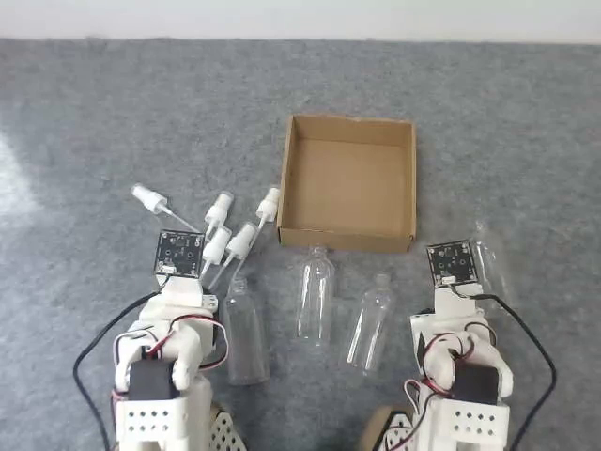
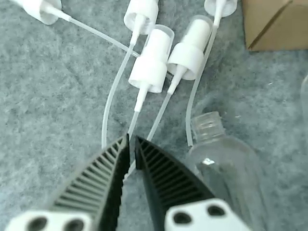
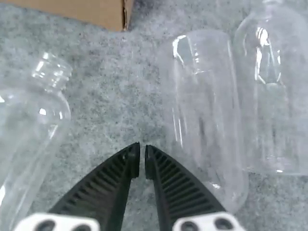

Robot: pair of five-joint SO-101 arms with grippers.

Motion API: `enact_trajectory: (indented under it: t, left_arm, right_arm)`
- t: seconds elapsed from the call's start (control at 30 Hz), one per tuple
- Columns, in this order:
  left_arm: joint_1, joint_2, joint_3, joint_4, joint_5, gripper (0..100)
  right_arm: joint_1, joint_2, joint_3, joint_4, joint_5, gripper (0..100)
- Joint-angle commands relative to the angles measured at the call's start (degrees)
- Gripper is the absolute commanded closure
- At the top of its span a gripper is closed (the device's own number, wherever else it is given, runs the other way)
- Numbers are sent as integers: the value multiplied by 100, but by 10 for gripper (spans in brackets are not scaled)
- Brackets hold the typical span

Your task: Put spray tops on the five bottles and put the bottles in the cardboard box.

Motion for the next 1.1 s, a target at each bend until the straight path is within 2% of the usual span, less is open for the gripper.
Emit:
enact_trajectory:
  t: [0.0,0.43,0.57,0.67,0.87,0.97,1.07]
  left_arm:
    - [0,-141,-75,26,44,987]
    - [44,-132,-75,26,53,987]
    - [35,-132,-75,26,53,987]
    - [35,-132,-75,26,35,987]
    - [35,-132,-75,26,53,987]
    - [35,-132,-75,26,53,987]
    - [26,-132,-75,26,53,987]
  right_arm:
    - [40,-57,44,22,35,992]
    - [-171,-57,-185,31,132,992]
    - [-22,-57,-677,-66,1020,992]
    - [22,-57,-958,-312,1213,992]
    - [136,-57,-1055,-1745,2769,992]
    - [462,-31,-1257,-2273,2286,992]
    - [743,4,-1714,-2149,1978,993]
